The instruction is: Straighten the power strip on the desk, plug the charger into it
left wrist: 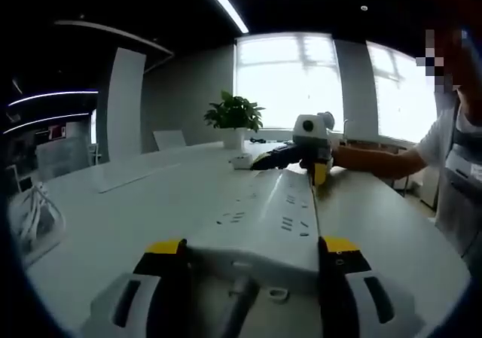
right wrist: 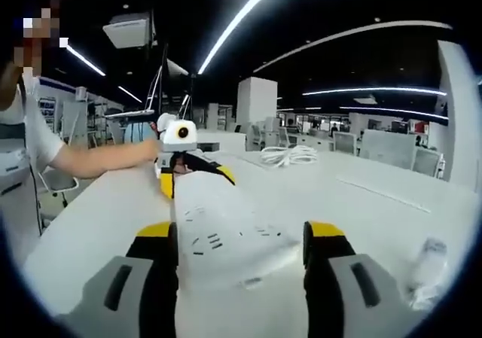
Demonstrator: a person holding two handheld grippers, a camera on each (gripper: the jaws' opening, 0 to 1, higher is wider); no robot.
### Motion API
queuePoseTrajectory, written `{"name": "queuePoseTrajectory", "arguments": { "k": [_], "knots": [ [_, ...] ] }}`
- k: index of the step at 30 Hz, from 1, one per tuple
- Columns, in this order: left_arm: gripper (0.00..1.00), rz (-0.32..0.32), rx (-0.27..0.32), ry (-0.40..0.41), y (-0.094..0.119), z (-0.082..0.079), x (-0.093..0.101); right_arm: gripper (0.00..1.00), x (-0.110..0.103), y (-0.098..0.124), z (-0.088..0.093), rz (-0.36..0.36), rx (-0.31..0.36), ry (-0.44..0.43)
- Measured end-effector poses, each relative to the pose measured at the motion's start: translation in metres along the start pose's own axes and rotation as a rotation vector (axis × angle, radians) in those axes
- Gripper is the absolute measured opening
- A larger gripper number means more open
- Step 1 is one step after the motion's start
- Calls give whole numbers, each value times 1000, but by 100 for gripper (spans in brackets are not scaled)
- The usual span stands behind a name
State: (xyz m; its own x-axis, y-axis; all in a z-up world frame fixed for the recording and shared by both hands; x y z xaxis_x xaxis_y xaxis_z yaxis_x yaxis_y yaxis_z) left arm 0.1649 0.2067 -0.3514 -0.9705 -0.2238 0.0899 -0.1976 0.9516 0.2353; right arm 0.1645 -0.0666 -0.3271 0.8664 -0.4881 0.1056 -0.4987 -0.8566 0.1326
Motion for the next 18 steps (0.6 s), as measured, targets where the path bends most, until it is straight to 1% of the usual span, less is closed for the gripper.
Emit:
{"name": "queuePoseTrajectory", "arguments": {
  "k": [3,6,15,18],
  "knots": [
    [71,0,0,0,0,0,0,66,4,3,-6,10,42,-50],
    [71,0,0,0,0,0,1,66,7,4,-8,22,57,-68],
    [71,0,0,0,-1,0,2,65,8,6,-8,30,63,-91],
    [71,0,0,0,-1,0,2,66,9,5,-7,33,55,-94]
  ]
}}
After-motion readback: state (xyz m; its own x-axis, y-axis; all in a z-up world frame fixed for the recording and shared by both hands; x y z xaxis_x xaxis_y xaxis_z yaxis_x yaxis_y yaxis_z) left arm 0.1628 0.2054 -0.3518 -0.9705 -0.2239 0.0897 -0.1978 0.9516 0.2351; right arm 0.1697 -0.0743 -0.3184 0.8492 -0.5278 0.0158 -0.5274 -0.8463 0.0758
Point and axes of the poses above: the point that each gripper's makers call its tool centre point, and the gripper's own axes: y roughly backward along the fingers, x roughly to its right, z roughly out of its underside, the point moved 8 cm from there along y, roughly backward along the fingers, and after that the axes turned 7 degrees about z, right-handed, at the moved point
